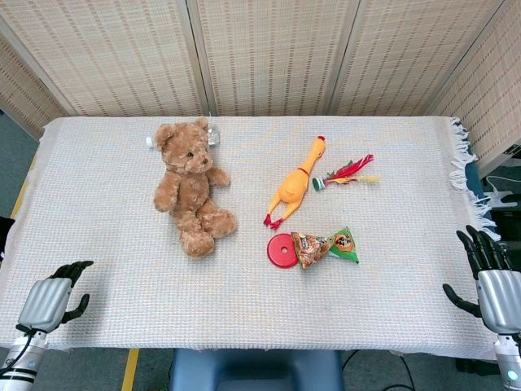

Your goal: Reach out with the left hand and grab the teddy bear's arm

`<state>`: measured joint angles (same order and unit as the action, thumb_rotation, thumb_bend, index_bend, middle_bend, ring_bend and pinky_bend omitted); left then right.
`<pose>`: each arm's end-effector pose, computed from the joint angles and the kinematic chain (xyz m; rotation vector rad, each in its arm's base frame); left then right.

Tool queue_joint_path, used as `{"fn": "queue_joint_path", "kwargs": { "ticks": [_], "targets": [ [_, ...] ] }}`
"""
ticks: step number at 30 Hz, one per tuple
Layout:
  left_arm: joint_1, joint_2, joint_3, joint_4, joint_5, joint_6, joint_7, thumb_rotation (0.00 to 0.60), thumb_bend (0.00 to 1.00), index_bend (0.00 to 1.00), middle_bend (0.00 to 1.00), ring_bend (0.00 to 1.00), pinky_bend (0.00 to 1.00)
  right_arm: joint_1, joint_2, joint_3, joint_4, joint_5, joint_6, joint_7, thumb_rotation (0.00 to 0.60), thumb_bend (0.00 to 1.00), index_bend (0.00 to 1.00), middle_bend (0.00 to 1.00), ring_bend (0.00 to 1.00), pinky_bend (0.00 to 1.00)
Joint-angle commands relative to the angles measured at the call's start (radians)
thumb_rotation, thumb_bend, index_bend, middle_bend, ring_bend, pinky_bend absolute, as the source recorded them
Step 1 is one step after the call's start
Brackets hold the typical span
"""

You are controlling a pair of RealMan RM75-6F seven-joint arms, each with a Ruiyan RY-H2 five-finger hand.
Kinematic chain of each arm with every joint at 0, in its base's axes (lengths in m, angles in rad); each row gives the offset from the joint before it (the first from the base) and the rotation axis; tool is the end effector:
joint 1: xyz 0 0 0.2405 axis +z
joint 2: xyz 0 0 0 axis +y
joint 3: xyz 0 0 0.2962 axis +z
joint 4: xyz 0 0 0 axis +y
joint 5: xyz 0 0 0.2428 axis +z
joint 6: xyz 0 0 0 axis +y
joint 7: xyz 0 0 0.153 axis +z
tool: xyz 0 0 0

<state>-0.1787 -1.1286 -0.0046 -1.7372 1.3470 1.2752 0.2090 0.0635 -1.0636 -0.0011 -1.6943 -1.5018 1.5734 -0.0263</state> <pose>-0.3453 0.2087 0.1002 -1.5226 -1.0432 -0.6910 -0.3491 -0.1749 0.1634 1.3521 -0.8874 0.9118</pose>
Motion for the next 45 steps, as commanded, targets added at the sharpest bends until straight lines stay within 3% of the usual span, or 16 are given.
{"fn": "queue_joint_path", "kwargs": {
  "ticks": [1,8,13,16,22,34,38,45],
  "targets": [
    [-0.001,0.000,0.001,0.001,0.001,-0.002,0.000,0.600,0.44,0.18,0.19,0.20,0.47,0.004,-0.004,0.004,-0.005,0.008,-0.026,-0.007,0.600,0.11,0.00,0.00,0.00,0.15],
    [0.001,-0.004,0.000,0.006,0.002,0.008,0.001,0.600,0.44,0.18,0.19,0.20,0.47,0.011,-0.002,-0.003,-0.010,-0.006,-0.065,-0.017,0.600,0.11,0.00,0.00,0.00,0.15],
    [-0.005,-0.024,-0.006,0.032,-0.012,0.000,0.011,0.600,0.44,0.17,0.19,0.20,0.47,0.024,0.003,-0.013,0.024,-0.092,-0.060,0.093,0.600,0.11,0.00,0.00,0.00,0.15],
    [-0.006,-0.042,-0.010,0.052,-0.019,0.004,0.027,0.600,0.44,0.15,0.19,0.20,0.47,0.023,0.014,-0.020,0.040,-0.125,-0.048,0.161,0.600,0.11,0.00,0.00,0.00,0.15],
    [0.001,-0.092,-0.023,0.093,-0.022,0.040,0.051,0.600,0.44,0.06,0.16,0.19,0.47,0.016,0.001,-0.014,0.062,-0.148,-0.021,0.168,0.600,0.11,0.00,0.00,0.00,0.15],
    [-0.071,-0.284,-0.142,0.156,-0.095,0.087,0.185,0.600,0.45,0.00,0.09,0.13,0.43,0.080,0.023,-0.018,0.101,-0.171,-0.112,0.315,0.600,0.11,0.00,0.00,0.00,0.15],
    [-0.120,-0.343,-0.172,0.168,-0.118,0.059,0.235,0.600,0.44,0.00,0.03,0.07,0.34,0.080,0.044,-0.020,0.100,-0.180,-0.101,0.346,0.600,0.11,0.00,0.00,0.00,0.15],
    [-0.194,-0.395,-0.206,0.188,-0.167,-0.004,0.304,0.600,0.42,0.00,0.00,0.04,0.32,0.076,0.052,-0.021,0.106,-0.186,-0.086,0.376,0.600,0.11,0.00,0.00,0.00,0.15]
  ]
}}
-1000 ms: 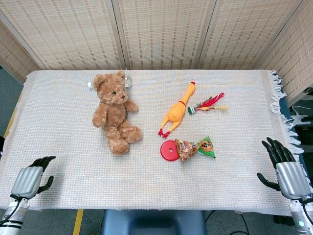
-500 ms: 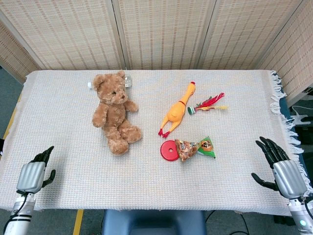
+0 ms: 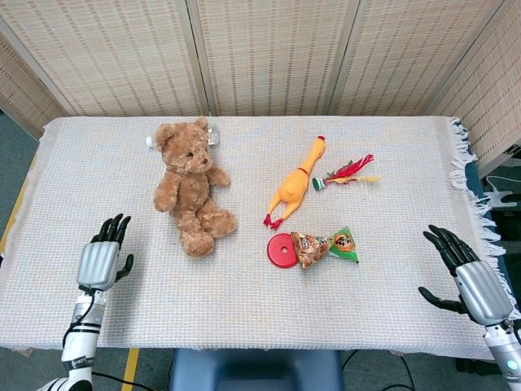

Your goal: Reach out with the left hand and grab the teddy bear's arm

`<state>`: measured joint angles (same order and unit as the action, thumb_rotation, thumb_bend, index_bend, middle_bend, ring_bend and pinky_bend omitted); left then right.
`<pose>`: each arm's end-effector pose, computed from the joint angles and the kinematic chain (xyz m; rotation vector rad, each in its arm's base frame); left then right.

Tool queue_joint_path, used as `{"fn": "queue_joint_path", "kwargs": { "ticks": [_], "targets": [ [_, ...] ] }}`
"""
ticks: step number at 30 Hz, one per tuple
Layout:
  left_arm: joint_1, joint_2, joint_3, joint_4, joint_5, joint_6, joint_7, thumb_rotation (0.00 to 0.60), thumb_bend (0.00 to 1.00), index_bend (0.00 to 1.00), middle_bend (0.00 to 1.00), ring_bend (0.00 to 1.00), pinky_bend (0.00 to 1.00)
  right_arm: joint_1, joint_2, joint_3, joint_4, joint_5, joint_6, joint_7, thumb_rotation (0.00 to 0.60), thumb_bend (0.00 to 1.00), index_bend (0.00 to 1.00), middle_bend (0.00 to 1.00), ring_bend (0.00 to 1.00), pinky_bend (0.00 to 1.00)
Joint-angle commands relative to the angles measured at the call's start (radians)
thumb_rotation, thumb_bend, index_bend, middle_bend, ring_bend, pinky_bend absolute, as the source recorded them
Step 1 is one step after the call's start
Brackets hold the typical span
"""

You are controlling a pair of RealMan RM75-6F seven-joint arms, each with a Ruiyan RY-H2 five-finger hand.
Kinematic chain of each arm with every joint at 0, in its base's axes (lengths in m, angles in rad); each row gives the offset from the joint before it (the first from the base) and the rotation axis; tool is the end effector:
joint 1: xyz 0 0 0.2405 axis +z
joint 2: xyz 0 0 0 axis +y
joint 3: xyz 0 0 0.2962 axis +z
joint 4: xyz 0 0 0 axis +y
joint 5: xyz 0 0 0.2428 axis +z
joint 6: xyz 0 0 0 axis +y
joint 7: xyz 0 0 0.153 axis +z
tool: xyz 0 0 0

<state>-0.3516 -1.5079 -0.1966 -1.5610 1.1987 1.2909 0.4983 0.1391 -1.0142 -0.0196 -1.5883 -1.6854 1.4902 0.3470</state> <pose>-0.2797 0.3049 0.0109 -1.4572 -0.8840 -0.8038 -0.3452 -0.1962 0.1666 1.5375 -1.0437 1.1330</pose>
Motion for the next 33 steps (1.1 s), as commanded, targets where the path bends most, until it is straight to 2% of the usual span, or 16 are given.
{"fn": "queue_joint_path", "kwargs": {
  "ticks": [1,11,18,21,26,33],
  "targets": [
    [-0.030,-0.022,-0.020,0.018,-0.027,-0.026,0.019,0.600,0.42,0.00,0.00,0.04,0.32,0.002,0.005,-0.005,0.000,-0.004,-0.006,0.006,0.600,0.11,0.00,0.00,0.00,0.15],
    [-0.112,-0.127,-0.102,0.128,-0.075,-0.031,-0.021,0.600,0.39,0.00,0.00,0.04,0.29,0.021,0.022,-0.022,-0.011,-0.012,-0.051,0.020,0.600,0.11,0.00,0.00,0.00,0.15],
    [-0.141,-0.161,-0.133,0.143,-0.096,-0.030,-0.045,0.600,0.39,0.00,0.03,0.08,0.29,0.024,0.023,-0.022,-0.014,-0.007,-0.057,0.020,0.600,0.11,0.00,0.00,0.00,0.15],
    [-0.170,-0.200,-0.184,0.135,-0.138,-0.030,-0.076,0.600,0.39,0.00,0.04,0.09,0.29,0.026,0.022,-0.021,-0.016,-0.003,-0.061,0.020,0.600,0.11,0.00,0.00,0.00,0.15],
    [-0.217,-0.260,-0.242,0.161,-0.210,-0.017,-0.056,0.600,0.38,0.00,0.06,0.10,0.29,0.029,0.023,-0.023,-0.017,-0.003,-0.068,0.022,0.600,0.11,0.00,0.00,0.00,0.15],
    [-0.261,-0.308,-0.290,0.170,-0.286,0.001,-0.039,0.600,0.38,0.00,0.07,0.11,0.29,0.038,0.026,-0.020,-0.020,0.005,-0.080,0.027,0.600,0.11,0.00,0.00,0.00,0.15]
  ]
}}
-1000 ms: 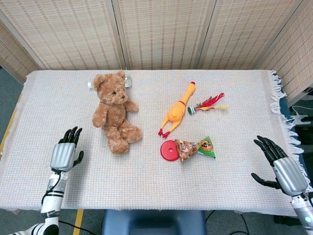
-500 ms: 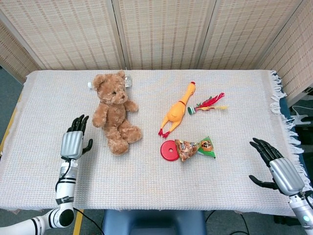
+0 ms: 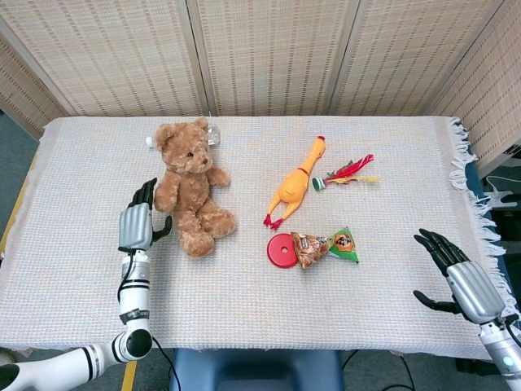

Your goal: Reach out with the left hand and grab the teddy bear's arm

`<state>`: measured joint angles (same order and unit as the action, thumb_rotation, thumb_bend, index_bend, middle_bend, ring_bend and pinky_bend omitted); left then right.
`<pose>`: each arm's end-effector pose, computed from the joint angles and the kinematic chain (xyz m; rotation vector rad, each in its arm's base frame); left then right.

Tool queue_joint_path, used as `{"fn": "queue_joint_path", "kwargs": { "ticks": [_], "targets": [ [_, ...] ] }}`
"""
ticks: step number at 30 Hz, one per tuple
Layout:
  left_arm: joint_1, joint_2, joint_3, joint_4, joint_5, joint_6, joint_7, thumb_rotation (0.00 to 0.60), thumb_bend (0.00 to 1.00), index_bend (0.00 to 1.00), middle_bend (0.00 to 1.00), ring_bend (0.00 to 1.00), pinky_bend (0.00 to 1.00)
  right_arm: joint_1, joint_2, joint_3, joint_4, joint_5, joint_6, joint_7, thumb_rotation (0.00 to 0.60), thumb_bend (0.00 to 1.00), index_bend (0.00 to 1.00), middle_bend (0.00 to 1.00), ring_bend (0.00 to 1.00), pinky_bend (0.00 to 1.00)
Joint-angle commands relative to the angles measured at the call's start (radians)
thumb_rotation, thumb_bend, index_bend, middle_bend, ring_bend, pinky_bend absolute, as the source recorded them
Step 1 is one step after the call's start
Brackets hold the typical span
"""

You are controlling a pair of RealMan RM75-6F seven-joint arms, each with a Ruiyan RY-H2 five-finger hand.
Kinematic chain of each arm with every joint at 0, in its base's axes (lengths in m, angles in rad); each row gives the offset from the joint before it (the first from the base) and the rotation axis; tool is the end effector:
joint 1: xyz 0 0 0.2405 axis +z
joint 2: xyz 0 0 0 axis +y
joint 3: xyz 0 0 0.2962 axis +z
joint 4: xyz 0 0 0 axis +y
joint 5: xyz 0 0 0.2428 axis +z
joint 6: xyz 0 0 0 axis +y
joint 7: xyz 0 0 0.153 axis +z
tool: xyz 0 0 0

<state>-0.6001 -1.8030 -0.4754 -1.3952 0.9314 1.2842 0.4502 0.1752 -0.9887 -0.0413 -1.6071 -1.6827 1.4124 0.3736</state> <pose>-0.1846 0.4009 -0.0370 -1.1603 -1.1366 -1.0688 -0.3449 -0.2022 0.1614 1.5882 -1.1170 1.0831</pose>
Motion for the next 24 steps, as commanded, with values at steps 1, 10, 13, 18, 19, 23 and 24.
{"fn": "queue_joint_path", "kwargs": {
  "ticks": [1,10,13,18,19,23,24],
  "targets": [
    [-0.016,-0.017,-0.016,0.005,-0.029,0.010,0.014,0.600,0.38,0.00,0.07,0.11,0.29,0.003,0.001,0.002,-0.002,0.003,-0.004,0.001,0.600,0.11,0.00,0.00,0.00,0.15],
    [-0.038,-0.016,-0.052,-0.045,-0.122,0.005,0.025,0.600,0.38,0.00,0.08,0.12,0.30,0.015,0.004,0.009,-0.011,0.020,-0.025,-0.001,0.600,0.11,0.00,0.00,0.00,0.15],
    [-0.037,0.003,-0.064,-0.093,-0.158,-0.015,0.015,0.600,0.38,0.00,0.06,0.12,0.30,0.015,0.004,0.007,-0.012,0.021,-0.026,-0.002,0.600,0.11,0.00,0.00,0.00,0.15],
    [-0.038,0.041,-0.085,-0.171,-0.230,-0.056,-0.006,0.600,0.38,0.00,0.05,0.12,0.30,0.014,0.003,0.007,-0.011,0.022,-0.024,0.000,0.600,0.11,0.00,0.00,0.00,0.15],
    [-0.040,0.045,-0.087,-0.177,-0.239,-0.058,-0.009,0.600,0.38,0.00,0.05,0.12,0.30,0.014,0.003,0.007,-0.011,0.022,-0.024,0.000,0.600,0.11,0.00,0.00,0.00,0.15],
    [-0.051,0.051,-0.095,-0.193,-0.269,-0.057,-0.027,0.600,0.38,0.00,0.05,0.12,0.30,0.015,0.003,0.007,-0.010,0.023,-0.026,0.001,0.600,0.11,0.00,0.00,0.00,0.15],
    [-0.053,0.052,-0.097,-0.196,-0.275,-0.058,-0.032,0.600,0.38,0.00,0.05,0.12,0.30,0.015,0.003,0.007,-0.010,0.024,-0.027,0.001,0.600,0.11,0.00,0.00,0.00,0.15]
  ]
}}
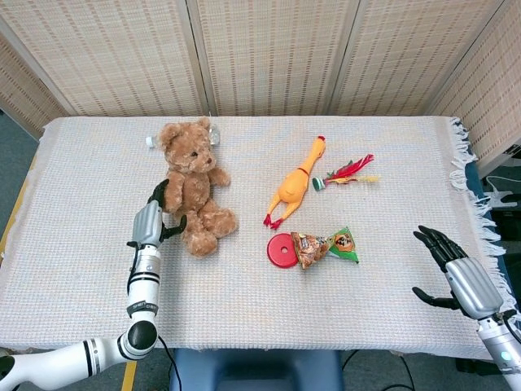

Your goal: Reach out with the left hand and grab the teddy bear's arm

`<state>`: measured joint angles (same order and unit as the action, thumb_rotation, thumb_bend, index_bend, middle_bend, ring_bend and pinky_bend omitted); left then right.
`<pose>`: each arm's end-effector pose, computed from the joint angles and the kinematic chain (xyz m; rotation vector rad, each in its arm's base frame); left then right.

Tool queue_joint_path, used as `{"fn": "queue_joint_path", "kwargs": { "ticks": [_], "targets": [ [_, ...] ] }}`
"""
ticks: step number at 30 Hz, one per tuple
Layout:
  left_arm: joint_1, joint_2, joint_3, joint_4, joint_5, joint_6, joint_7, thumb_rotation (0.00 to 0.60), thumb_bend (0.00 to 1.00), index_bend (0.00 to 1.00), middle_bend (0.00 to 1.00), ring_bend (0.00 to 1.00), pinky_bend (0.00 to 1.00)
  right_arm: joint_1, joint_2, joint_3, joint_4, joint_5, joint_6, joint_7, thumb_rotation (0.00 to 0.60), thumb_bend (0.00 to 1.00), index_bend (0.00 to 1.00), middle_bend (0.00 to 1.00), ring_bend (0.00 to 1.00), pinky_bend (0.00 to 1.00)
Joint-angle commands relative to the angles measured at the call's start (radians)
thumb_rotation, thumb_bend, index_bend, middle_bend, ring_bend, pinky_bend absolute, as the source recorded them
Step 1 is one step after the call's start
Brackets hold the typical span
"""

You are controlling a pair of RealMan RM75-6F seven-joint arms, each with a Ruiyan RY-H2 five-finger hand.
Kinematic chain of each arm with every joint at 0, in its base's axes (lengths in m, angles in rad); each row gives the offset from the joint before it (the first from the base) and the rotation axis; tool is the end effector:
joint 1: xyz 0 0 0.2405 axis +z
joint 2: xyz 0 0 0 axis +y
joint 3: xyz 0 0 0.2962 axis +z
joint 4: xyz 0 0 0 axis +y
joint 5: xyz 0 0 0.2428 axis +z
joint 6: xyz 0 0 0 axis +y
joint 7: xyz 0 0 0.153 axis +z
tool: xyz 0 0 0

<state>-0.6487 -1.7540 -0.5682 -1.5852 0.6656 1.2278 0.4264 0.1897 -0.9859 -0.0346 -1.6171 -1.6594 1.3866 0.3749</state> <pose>-0.1468 0.4052 -0.0315 -1.0700 -1.4757 -1.1328 -0.3440 -0.2090 0.1605 1.5794 -1.1339 1.0746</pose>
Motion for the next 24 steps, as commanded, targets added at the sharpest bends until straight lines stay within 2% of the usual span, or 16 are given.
{"fn": "queue_joint_path", "kwargs": {
  "ticks": [1,9,13,18,24],
  "targets": [
    [-0.006,0.004,-0.005,-0.008,-0.014,-0.002,-0.013,0.600,0.38,0.00,0.05,0.12,0.30,0.001,0.000,0.001,0.000,0.002,-0.002,0.000,0.600,0.11,0.00,0.00,0.00,0.15],
    [-0.035,-0.041,-0.015,0.051,0.001,0.063,-0.071,0.600,0.38,0.02,0.11,0.15,0.32,0.007,-0.001,-0.002,0.000,0.005,-0.018,-0.003,0.600,0.11,0.00,0.00,0.00,0.15],
    [-0.045,-0.081,-0.021,0.103,0.038,0.107,-0.127,0.600,0.39,0.13,0.22,0.22,0.34,0.011,0.000,-0.002,-0.002,0.007,-0.027,-0.004,0.600,0.11,0.00,0.00,0.00,0.15],
    [-0.051,-0.096,-0.011,0.137,0.052,0.127,-0.131,0.600,0.42,0.24,0.33,0.27,0.36,0.011,0.000,-0.004,-0.002,0.009,-0.029,-0.003,0.600,0.11,0.00,0.00,0.00,0.15],
    [-0.055,-0.106,0.009,0.172,0.061,0.135,-0.115,0.600,0.50,0.31,0.40,0.33,0.37,0.010,-0.001,-0.004,-0.001,0.010,-0.027,-0.004,0.600,0.11,0.00,0.00,0.00,0.15]
  ]
}}
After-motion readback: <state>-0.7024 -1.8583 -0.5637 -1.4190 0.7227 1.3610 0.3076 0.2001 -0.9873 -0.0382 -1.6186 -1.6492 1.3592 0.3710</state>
